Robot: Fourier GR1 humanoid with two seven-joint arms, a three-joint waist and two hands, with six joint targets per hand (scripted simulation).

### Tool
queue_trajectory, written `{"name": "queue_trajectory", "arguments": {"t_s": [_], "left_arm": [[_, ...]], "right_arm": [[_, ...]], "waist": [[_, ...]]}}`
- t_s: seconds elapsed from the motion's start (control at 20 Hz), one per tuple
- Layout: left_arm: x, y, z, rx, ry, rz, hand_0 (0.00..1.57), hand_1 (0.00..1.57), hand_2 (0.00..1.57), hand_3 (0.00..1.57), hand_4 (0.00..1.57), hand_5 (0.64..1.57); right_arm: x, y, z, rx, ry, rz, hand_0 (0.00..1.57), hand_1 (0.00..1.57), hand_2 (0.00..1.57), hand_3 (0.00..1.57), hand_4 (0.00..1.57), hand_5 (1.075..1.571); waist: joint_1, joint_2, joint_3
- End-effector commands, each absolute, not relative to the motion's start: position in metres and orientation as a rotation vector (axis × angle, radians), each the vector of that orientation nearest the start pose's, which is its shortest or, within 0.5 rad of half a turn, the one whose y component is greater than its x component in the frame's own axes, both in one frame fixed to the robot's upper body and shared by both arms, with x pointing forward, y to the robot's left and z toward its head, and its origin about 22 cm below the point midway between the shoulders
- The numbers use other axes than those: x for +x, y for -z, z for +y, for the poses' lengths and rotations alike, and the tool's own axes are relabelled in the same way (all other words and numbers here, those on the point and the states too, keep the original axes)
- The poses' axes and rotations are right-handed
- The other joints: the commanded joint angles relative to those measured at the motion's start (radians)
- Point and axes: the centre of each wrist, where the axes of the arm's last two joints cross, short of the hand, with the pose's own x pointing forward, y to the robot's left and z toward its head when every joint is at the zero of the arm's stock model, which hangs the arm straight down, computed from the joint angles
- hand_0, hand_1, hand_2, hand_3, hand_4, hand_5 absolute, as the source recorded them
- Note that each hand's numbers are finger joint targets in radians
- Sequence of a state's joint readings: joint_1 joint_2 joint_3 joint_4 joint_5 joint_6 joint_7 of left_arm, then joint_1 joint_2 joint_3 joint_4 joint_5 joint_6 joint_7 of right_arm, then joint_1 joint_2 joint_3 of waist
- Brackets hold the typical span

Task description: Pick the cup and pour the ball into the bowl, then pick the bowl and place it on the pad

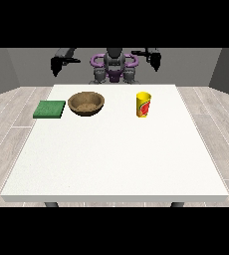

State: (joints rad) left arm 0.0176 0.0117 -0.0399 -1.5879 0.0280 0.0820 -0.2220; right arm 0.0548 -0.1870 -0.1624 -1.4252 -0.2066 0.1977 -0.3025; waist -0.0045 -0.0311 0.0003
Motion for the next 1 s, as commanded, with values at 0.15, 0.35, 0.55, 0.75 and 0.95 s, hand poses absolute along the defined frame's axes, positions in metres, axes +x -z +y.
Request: {"name": "queue_trajectory", "arguments": {"t_s": [0.15,0.35,0.55,0.75,0.95], "left_arm": [[0.259,0.027,0.228,0.077,-0.052,-1.875,0.00,0.00,0.00,0.00,0.00,1.459],[0.308,-0.017,0.223,0.096,-0.036,-1.971,0.00,0.00,0.00,0.00,0.00,1.444],[0.322,-0.005,0.216,0.107,-0.050,-2.024,0.00,0.00,0.00,0.00,0.00,1.448],[0.344,-0.031,0.266,0.159,-0.065,-2.118,0.00,0.00,0.00,0.00,0.00,1.449],[0.347,0.005,0.266,0.153,-0.062,-2.040,0.00,0.00,0.00,0.00,0.00,1.416]], "right_arm": [[0.232,0.040,-0.312,0.079,0.028,-1.786,0.00,0.00,0.00,0.00,0.00,1.560],[0.271,0.022,-0.321,0.066,0.025,-1.894,0.00,0.00,0.00,0.00,0.00,1.557],[0.288,0.022,-0.315,0.101,0.025,-1.955,0.00,0.00,0.00,0.00,0.00,1.552],[0.283,0.037,-0.322,0.115,0.018,-2.045,0.00,0.00,0.00,0.00,0.00,1.548],[0.297,0.032,-0.316,0.144,-0.010,-1.998,0.00,0.00,0.00,0.00,0.00,1.550]], "waist": [[-0.033,0.088,-0.0005],[-0.032,0.203,0.0000],[-0.041,0.276,-0.0002],[-0.054,0.391,0.0001],[-0.068,0.340,-0.0005]]}}
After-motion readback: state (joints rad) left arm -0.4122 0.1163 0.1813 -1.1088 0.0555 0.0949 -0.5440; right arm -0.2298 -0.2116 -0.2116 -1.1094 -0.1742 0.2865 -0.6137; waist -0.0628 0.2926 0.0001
